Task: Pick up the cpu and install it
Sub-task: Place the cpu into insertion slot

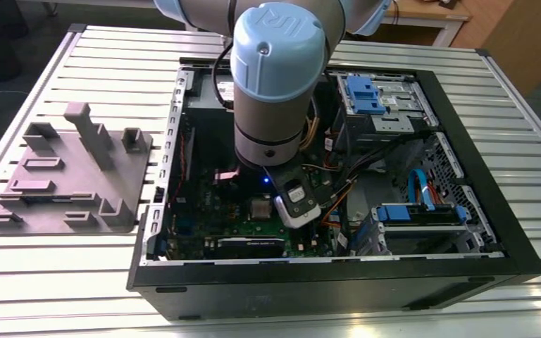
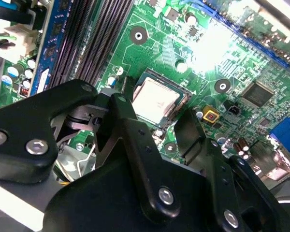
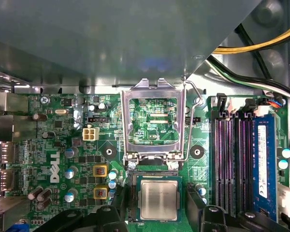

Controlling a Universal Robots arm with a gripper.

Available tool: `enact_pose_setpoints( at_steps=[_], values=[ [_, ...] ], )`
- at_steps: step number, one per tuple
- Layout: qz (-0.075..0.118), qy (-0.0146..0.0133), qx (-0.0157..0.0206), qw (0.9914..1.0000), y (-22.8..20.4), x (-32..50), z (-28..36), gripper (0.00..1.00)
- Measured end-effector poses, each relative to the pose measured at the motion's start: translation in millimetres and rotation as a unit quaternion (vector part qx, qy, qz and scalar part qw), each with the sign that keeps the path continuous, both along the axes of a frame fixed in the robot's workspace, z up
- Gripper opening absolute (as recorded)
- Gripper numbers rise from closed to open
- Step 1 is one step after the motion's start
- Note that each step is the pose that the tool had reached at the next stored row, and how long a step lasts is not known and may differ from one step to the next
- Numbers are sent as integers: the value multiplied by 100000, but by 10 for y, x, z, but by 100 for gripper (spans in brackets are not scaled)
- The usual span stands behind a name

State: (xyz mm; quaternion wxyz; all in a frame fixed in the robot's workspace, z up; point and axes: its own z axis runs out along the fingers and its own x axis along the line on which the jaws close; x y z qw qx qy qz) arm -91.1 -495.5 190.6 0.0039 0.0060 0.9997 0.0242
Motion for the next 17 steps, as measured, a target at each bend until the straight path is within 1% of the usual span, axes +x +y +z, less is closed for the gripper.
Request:
enact_pose_setpoints(
  at_steps=[6,7,15,17],
  values=[
    [6,0,-1,100000,0,1,0,58],
    [4,0,0,100000,0,1,0,51],
    [6,3,-3,100000,0,3,0,51],
    [4,8,-13,100000,0,3,1,50]
  ],
)
